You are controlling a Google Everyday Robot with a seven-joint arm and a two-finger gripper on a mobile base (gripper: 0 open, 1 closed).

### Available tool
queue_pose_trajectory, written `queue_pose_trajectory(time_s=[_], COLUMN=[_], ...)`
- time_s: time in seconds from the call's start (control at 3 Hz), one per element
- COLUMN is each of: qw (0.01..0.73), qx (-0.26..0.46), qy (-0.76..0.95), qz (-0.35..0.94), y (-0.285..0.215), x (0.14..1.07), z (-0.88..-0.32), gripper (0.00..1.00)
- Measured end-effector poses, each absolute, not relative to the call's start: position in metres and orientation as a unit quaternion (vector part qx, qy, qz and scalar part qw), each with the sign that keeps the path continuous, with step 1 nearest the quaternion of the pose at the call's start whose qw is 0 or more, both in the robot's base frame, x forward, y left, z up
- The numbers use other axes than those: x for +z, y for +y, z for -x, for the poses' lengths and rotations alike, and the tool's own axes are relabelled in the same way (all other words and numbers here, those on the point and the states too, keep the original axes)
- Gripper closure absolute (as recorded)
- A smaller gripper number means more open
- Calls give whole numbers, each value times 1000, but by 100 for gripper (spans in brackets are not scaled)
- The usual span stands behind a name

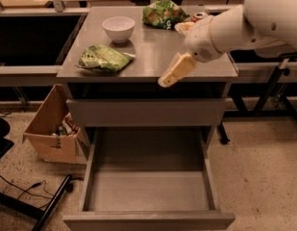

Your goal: Place green jalapeno chip bag into middle drawer

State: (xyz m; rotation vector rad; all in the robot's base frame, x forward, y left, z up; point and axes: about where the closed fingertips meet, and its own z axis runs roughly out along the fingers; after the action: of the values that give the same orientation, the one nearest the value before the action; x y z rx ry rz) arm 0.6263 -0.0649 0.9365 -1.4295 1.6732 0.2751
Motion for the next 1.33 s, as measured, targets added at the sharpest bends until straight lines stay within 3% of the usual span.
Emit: queue_pose_trajectory(time_s=[0.33,0.67,1.33], qw=[503,517,483], qx=[145,173,262], qy=[641,645,639], qz=[561,536,539], y=[-24,6,80], x=[931,901,855], z=[-687,-733,-778], gripper=[0,0,3])
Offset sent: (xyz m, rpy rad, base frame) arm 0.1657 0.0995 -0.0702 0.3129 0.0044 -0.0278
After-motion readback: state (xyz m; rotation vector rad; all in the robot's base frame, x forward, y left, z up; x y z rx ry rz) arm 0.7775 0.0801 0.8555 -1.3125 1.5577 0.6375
